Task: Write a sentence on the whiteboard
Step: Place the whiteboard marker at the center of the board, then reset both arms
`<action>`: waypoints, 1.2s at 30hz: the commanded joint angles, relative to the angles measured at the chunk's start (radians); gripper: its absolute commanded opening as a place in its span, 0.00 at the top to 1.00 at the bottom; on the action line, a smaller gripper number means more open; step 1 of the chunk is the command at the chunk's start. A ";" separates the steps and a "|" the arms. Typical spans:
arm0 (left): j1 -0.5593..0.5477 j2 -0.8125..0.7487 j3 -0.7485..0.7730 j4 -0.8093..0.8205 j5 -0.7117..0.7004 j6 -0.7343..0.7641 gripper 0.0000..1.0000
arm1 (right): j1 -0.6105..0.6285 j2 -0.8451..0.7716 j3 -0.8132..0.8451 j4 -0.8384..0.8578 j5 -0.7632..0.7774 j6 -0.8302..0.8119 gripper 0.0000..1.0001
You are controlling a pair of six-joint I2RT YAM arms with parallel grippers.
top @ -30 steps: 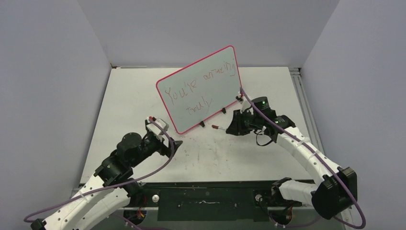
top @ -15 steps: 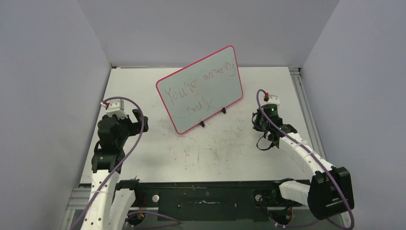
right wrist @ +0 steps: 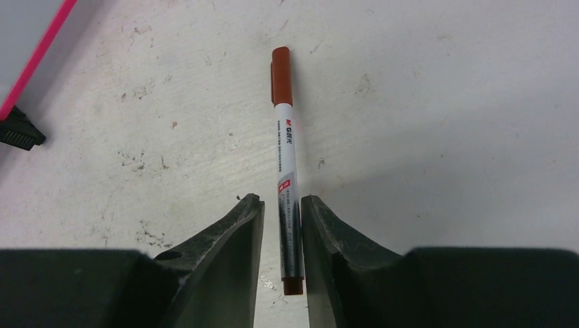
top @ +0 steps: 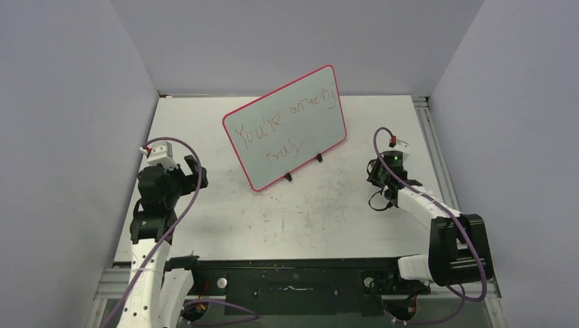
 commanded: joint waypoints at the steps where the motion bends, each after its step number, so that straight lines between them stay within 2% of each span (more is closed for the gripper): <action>1: 0.008 -0.005 0.053 -0.006 -0.049 -0.005 0.04 | -0.018 0.008 -0.001 0.042 0.015 0.019 0.65; 6: 0.008 -0.018 0.055 -0.009 -0.084 -0.002 0.04 | -0.026 0.005 0.011 0.025 0.022 0.016 0.36; 16: 0.007 -0.106 0.067 0.012 -0.162 -0.043 0.04 | -0.026 -0.176 0.039 0.001 0.042 -0.039 0.00; 17: 0.007 -0.108 0.075 0.007 -0.184 -0.059 0.04 | -0.025 -0.207 0.045 -0.014 0.063 -0.052 0.08; 18: 0.007 -0.112 0.084 -0.002 -0.209 -0.072 0.04 | -0.022 -0.237 0.049 -0.016 0.087 -0.061 0.10; 22: 0.007 -0.127 0.104 -0.020 -0.266 -0.079 0.04 | -0.012 -0.381 0.016 0.065 0.141 -0.105 0.10; 30: 0.002 -0.203 0.086 -0.005 -0.261 -0.032 0.04 | 0.068 -0.645 -0.109 0.237 0.144 -0.202 0.10; 36: -0.001 -0.209 0.085 -0.003 -0.245 -0.020 0.04 | 0.102 -0.680 -0.113 0.236 0.171 -0.217 0.10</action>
